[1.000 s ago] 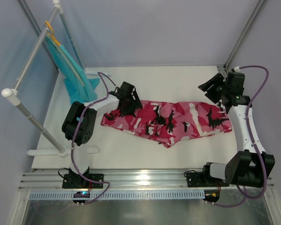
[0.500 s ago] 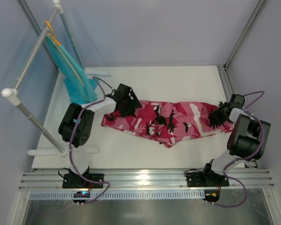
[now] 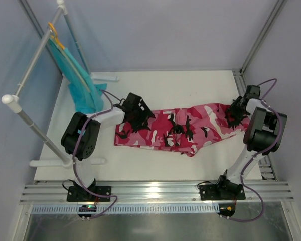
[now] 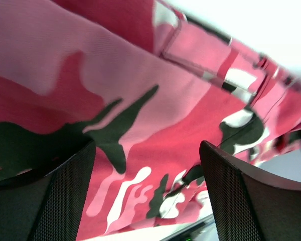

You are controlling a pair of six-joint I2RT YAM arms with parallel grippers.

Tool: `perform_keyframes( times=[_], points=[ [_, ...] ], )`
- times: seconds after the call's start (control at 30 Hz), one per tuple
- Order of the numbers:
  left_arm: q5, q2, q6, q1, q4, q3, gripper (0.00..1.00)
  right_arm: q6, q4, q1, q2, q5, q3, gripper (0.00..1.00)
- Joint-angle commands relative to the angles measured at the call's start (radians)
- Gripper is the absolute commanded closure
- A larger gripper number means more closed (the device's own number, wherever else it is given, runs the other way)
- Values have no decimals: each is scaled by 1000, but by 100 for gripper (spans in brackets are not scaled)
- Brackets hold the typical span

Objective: Place the trousers on the hanger
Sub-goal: Fold the trousers

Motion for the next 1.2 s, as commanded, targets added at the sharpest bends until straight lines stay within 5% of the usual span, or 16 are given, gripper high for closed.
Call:
perform_keyframes(
  times=[0.0, 0.27, 0.53, 0.83, 1.17],
  points=[
    [-62, -9, 165, -63, -247, 112, 16, -31, -98, 92, -156, -15, 15, 61],
    [-194, 51, 357, -51, -424, 344, 15, 63, 33, 275, -190, -278, -9, 59],
    [-275, 89, 340, 100, -458, 185, 15, 55, 146, 286, 13, -209, -39, 58],
    [-338, 34, 303, 170, -455, 56, 15, 61, 100, 254, 41, -68, -45, 56],
    [-110, -145, 450, 154, -422, 160, 15, -63, 73, 419, -287, -341, -115, 18]
  ],
)
